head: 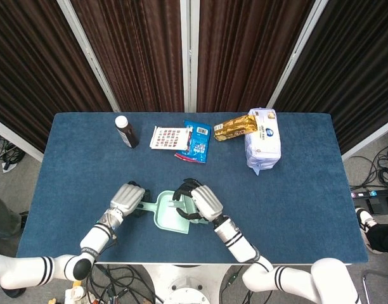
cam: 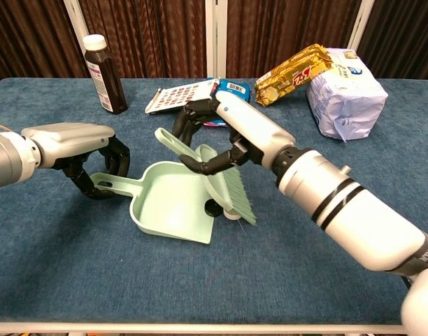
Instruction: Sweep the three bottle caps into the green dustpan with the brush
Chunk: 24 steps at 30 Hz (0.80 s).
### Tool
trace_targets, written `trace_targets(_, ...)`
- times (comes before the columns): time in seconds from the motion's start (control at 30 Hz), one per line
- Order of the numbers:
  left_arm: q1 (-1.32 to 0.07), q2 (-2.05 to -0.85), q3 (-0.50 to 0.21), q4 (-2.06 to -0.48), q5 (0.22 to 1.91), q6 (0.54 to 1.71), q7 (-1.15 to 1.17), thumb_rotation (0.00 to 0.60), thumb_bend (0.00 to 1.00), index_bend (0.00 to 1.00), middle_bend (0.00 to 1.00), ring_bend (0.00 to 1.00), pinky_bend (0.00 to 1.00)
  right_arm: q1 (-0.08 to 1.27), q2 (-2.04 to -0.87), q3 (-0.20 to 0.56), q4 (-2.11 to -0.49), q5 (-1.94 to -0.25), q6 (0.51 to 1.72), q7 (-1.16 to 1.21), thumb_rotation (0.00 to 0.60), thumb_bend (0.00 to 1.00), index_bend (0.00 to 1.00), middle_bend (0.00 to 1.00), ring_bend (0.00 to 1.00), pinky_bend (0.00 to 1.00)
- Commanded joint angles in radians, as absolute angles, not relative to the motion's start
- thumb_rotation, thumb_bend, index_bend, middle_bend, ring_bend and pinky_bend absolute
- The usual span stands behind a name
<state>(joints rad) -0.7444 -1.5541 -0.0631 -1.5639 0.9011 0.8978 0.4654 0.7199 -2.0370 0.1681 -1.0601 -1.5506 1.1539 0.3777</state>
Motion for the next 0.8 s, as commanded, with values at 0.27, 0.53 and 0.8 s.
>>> trace_targets(0.27,-0.747,-1.559,-0.061,-1.562,0.891,0.899,0.464,0.6,0.38,0.59,0.54,0.35,0.22,0.795,-2.156,0.22,-0.955,-1.558,1.171,0.464,0.6,0.65,0.78,0.67,0.31,0.18)
trace_targets(0.53,-0.755,-1.567,-0.063,-1.552,0.887,0.891,0.458,0.6,0.38,0.59,0.54,0.35,0.22,0.83,-2.248,0.251,-0.862,-1.551,1.2,0.54,0.6,0.65,0.78,0.67,0.31,0.19)
trace_targets(0.8,-0.765,-1.559,-0.072,-1.554,0.872,0.885,0.456,0.6,0.38,0.59,0.54,0.35,0.22,0.811,-2.191,0.248,-0.901,-1.578,1.285,0.579,0.6,0.65,0.78,0.67,0.31,0.18)
